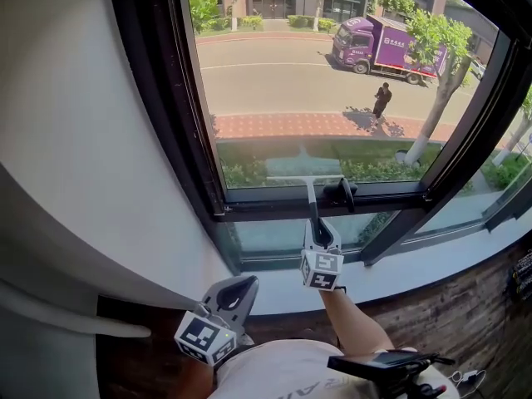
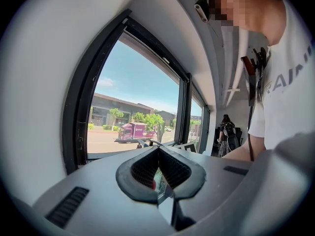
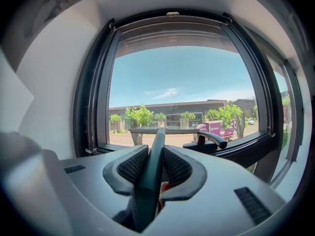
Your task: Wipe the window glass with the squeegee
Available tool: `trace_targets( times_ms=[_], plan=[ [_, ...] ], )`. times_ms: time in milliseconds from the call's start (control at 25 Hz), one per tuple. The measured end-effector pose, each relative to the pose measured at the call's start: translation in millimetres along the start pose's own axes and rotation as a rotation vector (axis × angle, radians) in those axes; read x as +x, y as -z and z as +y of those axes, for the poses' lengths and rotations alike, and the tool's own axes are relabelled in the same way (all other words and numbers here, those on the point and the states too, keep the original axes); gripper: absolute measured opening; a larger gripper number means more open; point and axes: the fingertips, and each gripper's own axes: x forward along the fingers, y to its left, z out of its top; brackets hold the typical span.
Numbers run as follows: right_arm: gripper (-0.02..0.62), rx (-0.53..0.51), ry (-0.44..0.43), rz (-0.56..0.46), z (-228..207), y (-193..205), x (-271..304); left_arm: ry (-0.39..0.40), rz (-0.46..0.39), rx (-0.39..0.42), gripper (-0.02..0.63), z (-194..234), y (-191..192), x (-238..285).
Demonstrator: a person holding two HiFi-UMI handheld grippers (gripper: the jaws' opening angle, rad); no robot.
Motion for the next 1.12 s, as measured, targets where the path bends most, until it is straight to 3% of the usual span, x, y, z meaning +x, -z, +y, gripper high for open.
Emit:
trace_targets(
  times_ms=[160,280,640,800,920,1120],
  plan=[
    [0.103,-0.013,-0.029,-0.059,7,-24,-11,-0.017,-0.011,0.002,0.018,2,-1,0],
    [0.103,-0.027,-0.054,-0.167,19,-65,-24,-0.051,-0.047,-0.006,0.018,11,-6,-7],
    [0.103,-0.016,-0.214,-0.669,65,-270,-68,-0.103,-0.096,-0.006,0.018,23,-15,-24],
    [0.103,-0.046,-0.218,-0.836,79,-357,-69,-0.112,-0.098,0.001,0.017,24,-14,-30],
    [0.103,-0.021,-0.189,-0.882,80,-405,-55,-0.117,-0.102,-0.001,0.018,26,-14,-35],
    [0.103,-0.004,-0.143,-0.850,86,-451,-29,-0.123,-0.107,0.004,0.018,28,-15,-38]
  ],
)
